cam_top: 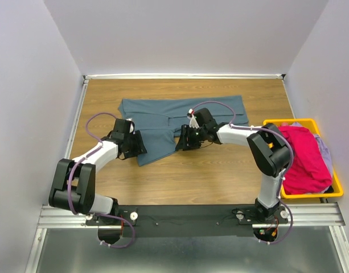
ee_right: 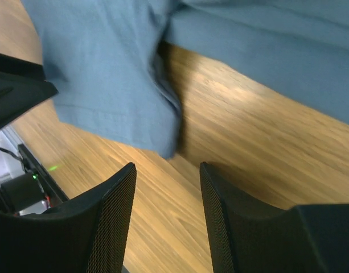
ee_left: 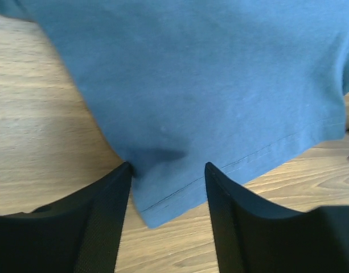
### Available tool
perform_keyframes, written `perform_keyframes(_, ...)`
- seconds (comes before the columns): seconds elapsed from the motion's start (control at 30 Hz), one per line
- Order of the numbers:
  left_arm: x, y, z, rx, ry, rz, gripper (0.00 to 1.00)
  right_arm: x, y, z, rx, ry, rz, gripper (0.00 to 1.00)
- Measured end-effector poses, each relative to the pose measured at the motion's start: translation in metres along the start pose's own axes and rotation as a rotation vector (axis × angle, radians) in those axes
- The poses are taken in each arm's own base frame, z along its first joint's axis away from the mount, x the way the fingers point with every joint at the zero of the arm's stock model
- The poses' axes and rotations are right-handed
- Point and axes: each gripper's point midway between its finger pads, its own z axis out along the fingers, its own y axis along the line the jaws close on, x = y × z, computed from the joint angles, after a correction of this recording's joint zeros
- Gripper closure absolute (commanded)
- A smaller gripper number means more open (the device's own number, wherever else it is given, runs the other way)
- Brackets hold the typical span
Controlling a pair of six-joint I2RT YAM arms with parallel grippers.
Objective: Fold and stack the t-shirts
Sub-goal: Fold the tshirt
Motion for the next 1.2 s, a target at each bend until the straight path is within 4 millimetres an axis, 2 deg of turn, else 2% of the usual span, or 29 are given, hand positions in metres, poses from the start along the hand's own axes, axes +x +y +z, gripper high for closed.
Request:
perform_keyframes(0.2, 0.002, -0.005, 0.004, 0.023, -0.004, -0.002, 0.55, 0.001, 0.015, 0.014, -0.061, -0.004, 0.005, 0.47)
perform_keyframes(0.3, 0.002, -0.006, 0.007, 0.028, -0.005, -0.004, 0.64, 0.001, 0.019, 0.020, -0.079, -0.005, 0.010, 0.56)
perform_keyframes(0.33, 0.002, -0.007, 0.008, 0.031, -0.004, -0.006, 0.75, 0.001, 0.019, 0.021, -0.081, -0.006, 0.011, 0.59)
perform_keyframes(0.37, 0.002, -0.007, 0.008, 0.032, -0.003, -0.012, 0.79, 0.001, 0.019, 0.022, -0.082, -0.005, 0.011, 0.67)
perform_keyframes(0.43, 0.004, -0.007, 0.010, 0.032, 0.002, -0.010, 0.97, 0.001, 0.018, 0.024, -0.083, -0.004, 0.017, 0.75)
perform_keyframes(0.47, 0.004, -0.007, 0.010, 0.030, 0.004, -0.011, 1.00, 0.002, 0.017, 0.025, -0.079, -0.003, 0.018, 0.84)
perform_keyframes(0.57, 0.004, -0.007, 0.011, 0.025, 0.003, -0.014, 1.00, 0.003, 0.015, 0.027, -0.074, 0.004, 0.026, 0.97)
perform_keyframes(0.7, -0.005, -0.004, 0.007, -0.018, -0.011, -0.010, 1.00, -0.006, 0.023, 0.026, -0.082, -0.007, 0.023, 0.99)
perform_keyframes(0.77, -0.024, -0.008, 0.003, -0.029, -0.047, -0.001, 1.00, -0.024, 0.035, 0.023, -0.100, -0.041, 0.005, 0.99)
perform_keyframes(0.9, -0.102, -0.032, -0.004, -0.016, -0.187, 0.038, 1.00, -0.067, 0.060, 0.015, -0.139, -0.132, -0.030, 0.99)
perform_keyframes(0.93, -0.116, -0.036, -0.005, -0.015, -0.209, 0.048, 1.00, -0.084, 0.069, 0.012, -0.152, -0.169, -0.042, 0.99)
perform_keyframes(1.0, -0.149, -0.045, -0.003, -0.012, -0.255, 0.070, 1.00, -0.104, 0.074, 0.010, -0.161, -0.208, -0.049, 0.99)
perform_keyframes(1.07, -0.183, -0.052, 0.005, -0.011, -0.300, 0.098, 1.00, -0.130, 0.077, 0.009, -0.169, -0.257, -0.056, 0.99)
perform_keyframes(1.1, -0.193, -0.054, 0.006, -0.010, -0.312, 0.108, 1.00, -0.143, 0.075, 0.010, -0.170, -0.281, -0.056, 0.99)
perform_keyframes(1.2, -0.222, -0.060, 0.019, -0.012, -0.339, 0.143, 1.00, -0.164, 0.063, 0.019, -0.156, -0.310, -0.044, 0.99)
